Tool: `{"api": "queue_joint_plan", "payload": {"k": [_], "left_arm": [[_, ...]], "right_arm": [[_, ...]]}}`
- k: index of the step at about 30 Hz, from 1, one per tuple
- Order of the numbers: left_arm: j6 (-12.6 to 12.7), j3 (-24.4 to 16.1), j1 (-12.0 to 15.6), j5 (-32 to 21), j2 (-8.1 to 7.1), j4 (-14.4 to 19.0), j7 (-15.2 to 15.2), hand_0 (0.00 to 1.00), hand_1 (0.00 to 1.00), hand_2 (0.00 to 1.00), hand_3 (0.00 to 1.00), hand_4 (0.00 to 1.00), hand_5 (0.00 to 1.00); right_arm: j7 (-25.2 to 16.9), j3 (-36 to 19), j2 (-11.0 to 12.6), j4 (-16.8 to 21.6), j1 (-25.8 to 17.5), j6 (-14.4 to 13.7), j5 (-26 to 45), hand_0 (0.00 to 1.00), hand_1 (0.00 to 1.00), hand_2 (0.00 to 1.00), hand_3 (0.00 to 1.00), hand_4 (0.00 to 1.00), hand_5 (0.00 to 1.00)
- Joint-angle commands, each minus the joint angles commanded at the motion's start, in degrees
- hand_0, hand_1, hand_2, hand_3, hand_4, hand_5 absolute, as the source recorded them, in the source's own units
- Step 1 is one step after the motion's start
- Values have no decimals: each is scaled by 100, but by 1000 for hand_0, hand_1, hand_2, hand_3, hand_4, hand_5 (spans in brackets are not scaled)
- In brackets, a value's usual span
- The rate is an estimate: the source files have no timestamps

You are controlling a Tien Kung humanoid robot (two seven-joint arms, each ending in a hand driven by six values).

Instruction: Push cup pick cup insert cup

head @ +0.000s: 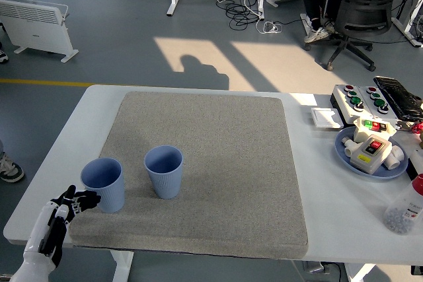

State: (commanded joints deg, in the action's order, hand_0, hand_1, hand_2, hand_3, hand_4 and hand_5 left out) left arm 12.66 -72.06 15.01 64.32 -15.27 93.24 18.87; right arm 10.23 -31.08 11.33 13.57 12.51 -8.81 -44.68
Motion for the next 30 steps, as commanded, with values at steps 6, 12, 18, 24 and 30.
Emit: {"api": "queue_joint_plan", "payload": {"k": [6,12,18,24,30], "left_arm": [[-5,176,-27,36,-83,-33,-16,626,596,551,515,645,998],[-136,293,-261,48,-117,-250,-147,636,596,549,514,641,998],[-243,352,-518,-33,-105,-512,-247,659,605,554,514,638,998],[-292,391,-639,-75,-120,-671,-296,677,607,554,514,642,998],[-337,447,-745,-131,-133,-838,-303,710,610,554,515,641,998]], "right_arm": [[4,-18,0,-1,14,4,-32,730,665,636,571,128,361],[9,-34,-3,-1,20,8,-64,730,665,636,571,128,361],[4,-17,-6,0,32,6,-40,730,665,636,572,127,361],[1,-14,-3,-2,39,6,-33,730,665,636,571,127,361],[3,-27,0,-5,42,10,-56,730,665,636,571,128,360]]}}
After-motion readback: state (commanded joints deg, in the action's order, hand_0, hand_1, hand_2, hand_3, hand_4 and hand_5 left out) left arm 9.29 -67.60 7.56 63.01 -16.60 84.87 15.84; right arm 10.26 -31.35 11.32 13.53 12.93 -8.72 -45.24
